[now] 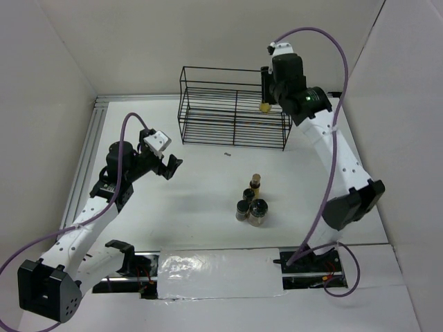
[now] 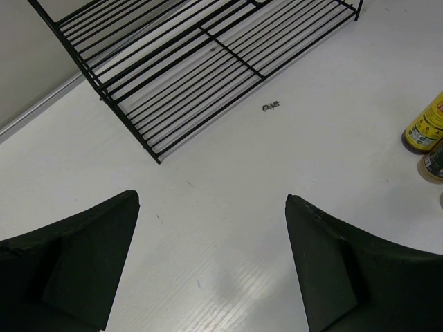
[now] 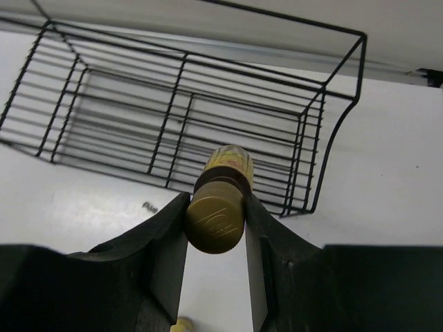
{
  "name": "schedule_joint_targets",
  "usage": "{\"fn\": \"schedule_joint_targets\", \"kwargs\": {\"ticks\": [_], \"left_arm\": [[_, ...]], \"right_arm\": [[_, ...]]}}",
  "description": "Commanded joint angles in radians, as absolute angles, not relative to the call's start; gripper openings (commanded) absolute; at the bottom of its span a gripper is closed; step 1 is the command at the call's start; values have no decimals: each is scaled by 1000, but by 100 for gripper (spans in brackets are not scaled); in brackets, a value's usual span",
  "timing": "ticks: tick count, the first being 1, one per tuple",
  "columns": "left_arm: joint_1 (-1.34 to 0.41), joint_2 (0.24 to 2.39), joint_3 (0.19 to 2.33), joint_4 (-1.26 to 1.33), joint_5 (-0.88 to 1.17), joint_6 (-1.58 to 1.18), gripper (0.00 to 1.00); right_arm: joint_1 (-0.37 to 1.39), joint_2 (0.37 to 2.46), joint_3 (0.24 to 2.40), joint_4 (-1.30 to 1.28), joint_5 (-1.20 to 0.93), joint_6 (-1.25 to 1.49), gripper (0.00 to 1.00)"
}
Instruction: Organize the condiment bottles
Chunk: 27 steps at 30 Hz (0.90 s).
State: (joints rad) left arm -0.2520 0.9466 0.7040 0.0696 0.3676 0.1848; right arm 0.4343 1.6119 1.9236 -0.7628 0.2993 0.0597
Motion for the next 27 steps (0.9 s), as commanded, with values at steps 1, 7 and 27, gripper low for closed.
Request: {"fn": "schedule_joint_targets", "kwargs": {"ticks": [1, 7, 27], "left_arm": [[-249, 925, 707, 81, 361, 203, 99], [-247, 923, 701, 74, 367, 199, 99], [-247, 928, 687, 64, 371, 196, 99]], "right_arm": [[376, 1698, 2043, -765, 302, 11, 0], [262, 1825, 2195, -834, 192, 29, 0], [150, 2017, 2298, -923, 71, 77, 0]]}}
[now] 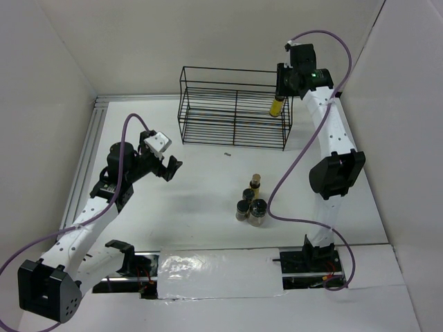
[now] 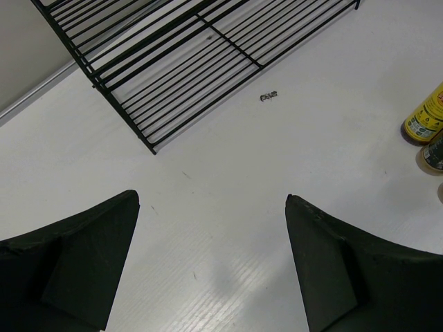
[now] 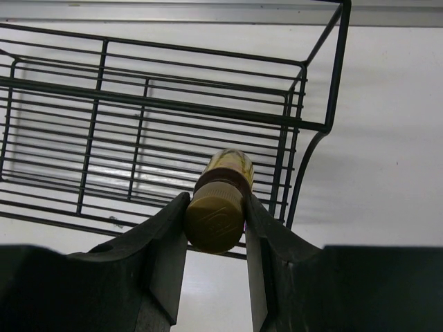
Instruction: Organize the condiment bottles
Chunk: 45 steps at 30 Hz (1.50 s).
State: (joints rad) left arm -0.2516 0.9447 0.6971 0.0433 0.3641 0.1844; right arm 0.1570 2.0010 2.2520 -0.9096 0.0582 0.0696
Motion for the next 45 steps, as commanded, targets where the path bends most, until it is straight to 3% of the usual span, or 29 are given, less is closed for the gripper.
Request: {"fn": "schedule_joint_targets", "kwargs": {"ticks": [1, 4, 9, 14, 27, 31, 34, 37, 42, 45], "left_arm": [[-247, 928, 687, 64, 368, 196, 99], [-248, 928, 684, 61, 367, 196, 99], [-247, 928, 684, 60, 367, 199, 99], [-245, 931, 684, 60, 364, 202, 99], [-241, 928, 672, 67, 360, 216, 99], [-242, 927, 667, 75, 359, 224, 99], [-241, 925, 672, 69, 359, 224, 99], [-241, 925, 673, 63, 356, 225, 99], [-241, 930, 675, 69, 362, 229, 99], [-241, 933, 681, 74, 370, 227, 99]], "right_arm": [[150, 2022, 2298, -923, 74, 78, 0], [152, 2040, 2296, -916, 75, 78, 0], [150, 2048, 2280, -884, 72, 77, 28], [150, 2037, 2252, -835, 69, 74, 45], [152, 2025, 2227, -761, 26, 54, 56], [152, 2005, 2180, -713, 44, 60, 44], [155, 1999, 2180, -718, 44, 66, 61], [163, 1968, 2158, -723, 81, 71, 73], [163, 1901, 2074, -663, 118, 69, 77], [164, 1887, 2072, -690, 118, 69, 85]]}}
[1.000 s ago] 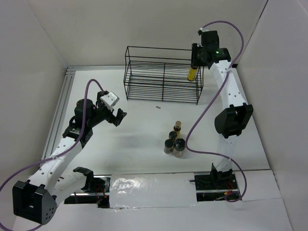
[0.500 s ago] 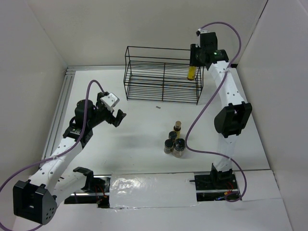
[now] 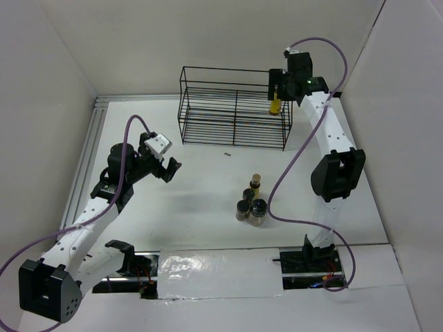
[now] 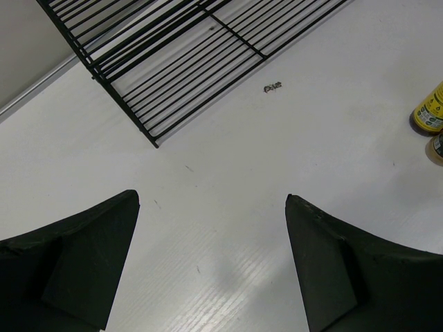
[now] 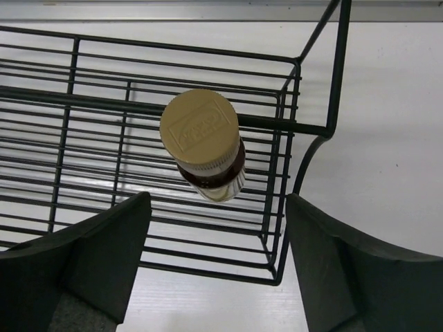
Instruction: Organize the condiment bottles
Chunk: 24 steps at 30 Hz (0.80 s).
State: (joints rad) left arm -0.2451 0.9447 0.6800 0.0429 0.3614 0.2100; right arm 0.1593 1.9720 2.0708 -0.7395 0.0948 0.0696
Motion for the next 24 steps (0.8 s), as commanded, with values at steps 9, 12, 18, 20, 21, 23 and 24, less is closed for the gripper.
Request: {"fn": "schedule_joint_targets", "kwargs": {"ticks": [9, 12, 18, 20, 21, 23, 24], "left_arm": [[-241, 925, 675, 64, 357, 226, 99], [-241, 923, 673, 72, 357, 219, 99], [-242, 928, 675, 66, 360, 218, 99], [-244, 930, 680, 60, 370, 212, 99], [-244, 930, 681, 55, 376, 210, 99], [-244, 930, 684, 46, 388, 204, 99], [-244, 928, 684, 45, 391, 204, 99]], "right_arm": [[172, 1562, 1786, -630, 115, 32, 92], [189, 1441, 1648, -660, 57, 21, 39], [294, 1275, 1358, -747, -63, 64, 63], [331, 1246, 1272, -747, -72, 106, 88], [366, 1223, 1247, -742, -71, 123, 92], [421, 1201, 1189, -727, -55, 172, 94], [439, 1198, 1189, -729, -55, 182, 94]]}}
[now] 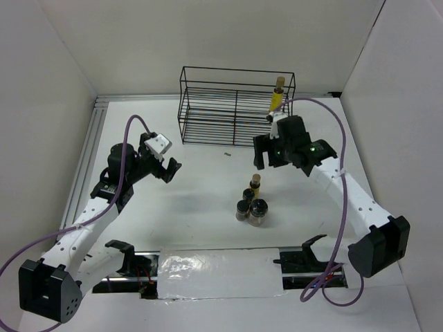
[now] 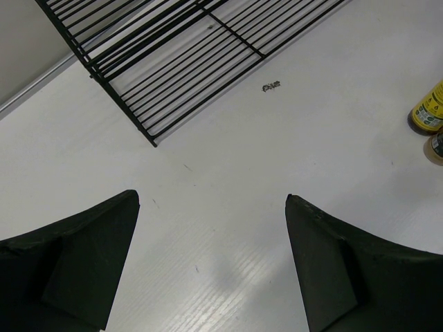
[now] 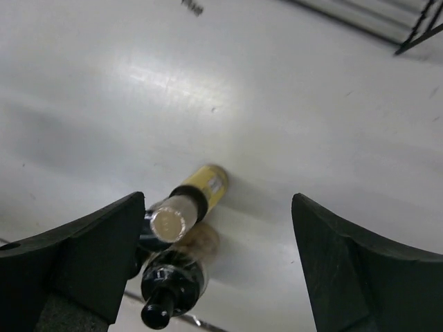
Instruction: Organize the condiment bottles
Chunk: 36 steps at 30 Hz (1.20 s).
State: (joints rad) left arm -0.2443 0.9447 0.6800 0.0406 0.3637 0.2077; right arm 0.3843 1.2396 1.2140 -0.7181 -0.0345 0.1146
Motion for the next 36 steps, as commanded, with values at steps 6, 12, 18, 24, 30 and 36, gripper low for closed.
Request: {"fn": "schedule_joint_targets", "kwargs": {"ticks": [6, 12, 18, 24, 30, 36], "left_arm": [[-244, 919, 684, 29, 397, 195, 99], [-244, 907, 683, 11, 388, 196, 99], [-244, 896, 680, 6, 380, 196, 99], [-244, 894, 683, 3, 380, 196, 99], [-244, 888, 681, 3, 376, 204, 99], [-245, 884, 676, 3, 379, 196, 99]], "right_arm": [[570, 1190, 1118, -720, 66, 267, 84], [644, 1219, 1078, -704, 162, 327, 71], [692, 1259, 1063, -720, 258, 383, 63], [722, 1288, 1055, -696, 281, 402, 53], [724, 1292, 1051, -699, 302, 410, 42], [733, 1296, 1078, -689, 340, 396, 10]]}}
